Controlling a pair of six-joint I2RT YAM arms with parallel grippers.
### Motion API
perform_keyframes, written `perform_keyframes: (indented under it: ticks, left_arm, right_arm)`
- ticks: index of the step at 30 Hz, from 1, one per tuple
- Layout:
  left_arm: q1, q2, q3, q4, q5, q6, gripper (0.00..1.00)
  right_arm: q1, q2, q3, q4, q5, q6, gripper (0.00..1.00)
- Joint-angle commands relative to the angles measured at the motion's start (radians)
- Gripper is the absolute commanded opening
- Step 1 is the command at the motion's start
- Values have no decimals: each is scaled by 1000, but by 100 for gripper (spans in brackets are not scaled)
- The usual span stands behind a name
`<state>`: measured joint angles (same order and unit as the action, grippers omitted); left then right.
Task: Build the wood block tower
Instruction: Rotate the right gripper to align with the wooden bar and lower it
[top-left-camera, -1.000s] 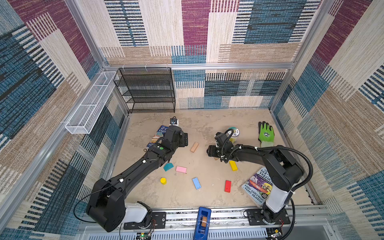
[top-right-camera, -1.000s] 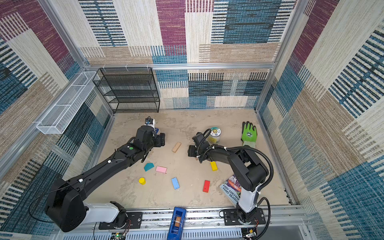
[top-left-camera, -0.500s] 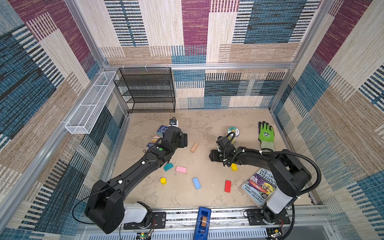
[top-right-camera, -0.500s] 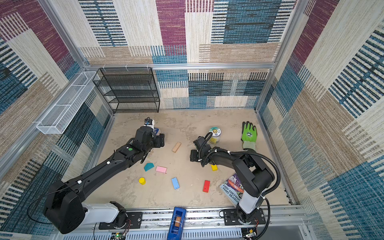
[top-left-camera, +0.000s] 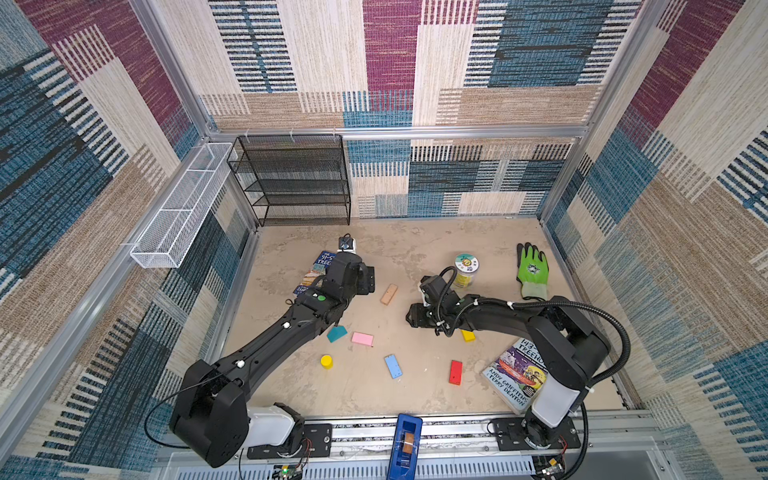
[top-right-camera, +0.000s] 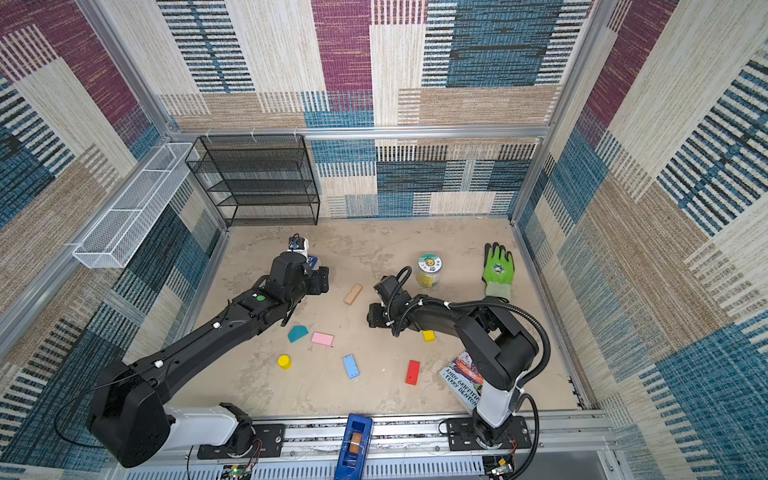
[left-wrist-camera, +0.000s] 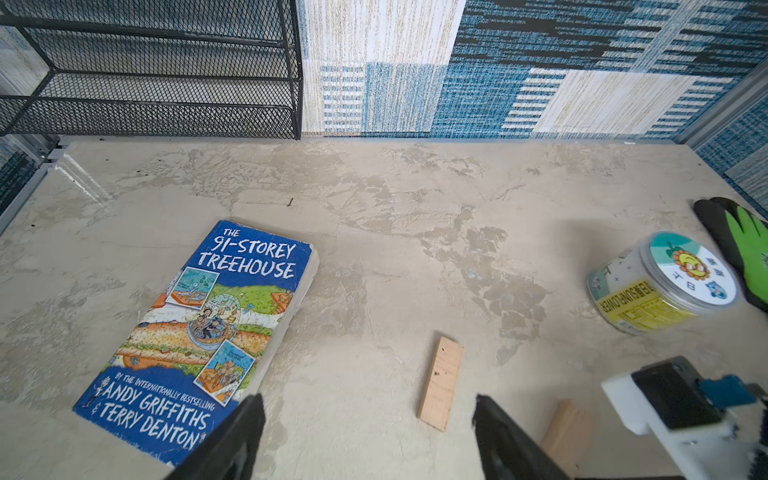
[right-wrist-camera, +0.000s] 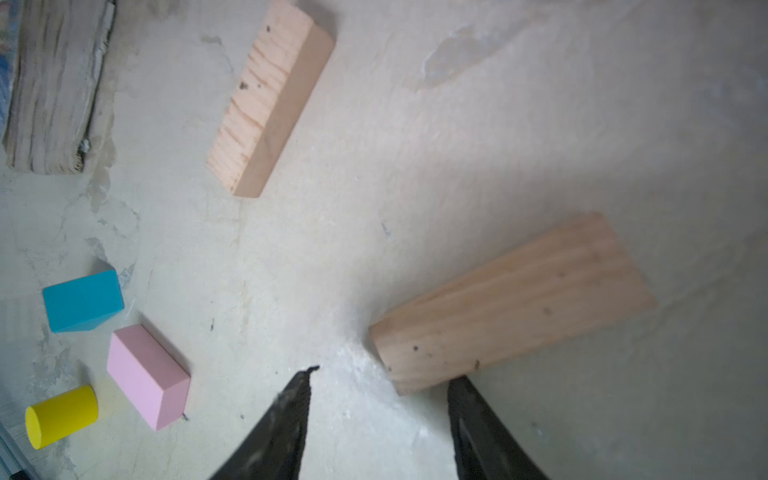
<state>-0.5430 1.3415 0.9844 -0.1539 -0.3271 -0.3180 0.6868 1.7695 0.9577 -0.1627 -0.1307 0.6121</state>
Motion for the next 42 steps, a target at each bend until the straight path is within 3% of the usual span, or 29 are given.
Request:
perform_keyframes:
  ticks: [1,10,18,23,29,42]
  left_arm:
    - [0,-4,7,-14,-21,14,84]
    - [0,-5,7,-15,-27,19,84]
    - [0,5,3,-13,-47,30,84]
    - [0,15,10,-24,-67,40,84]
    - [0,25,15,-44,-100,55,84]
    - [1,51,29,-64,-130,77,85]
  right_arm:
    - [3,33,24,-22,-23,8,56]
    - [16,38,103,-37,-20,-2,56]
    - [40,-93,108,-158,151,26,57]
    - [43,-106,101,-220,275,56,67]
    - [43,-45,92,-217,339,104,81]
    - [55,8,113,-172,401,169,89]
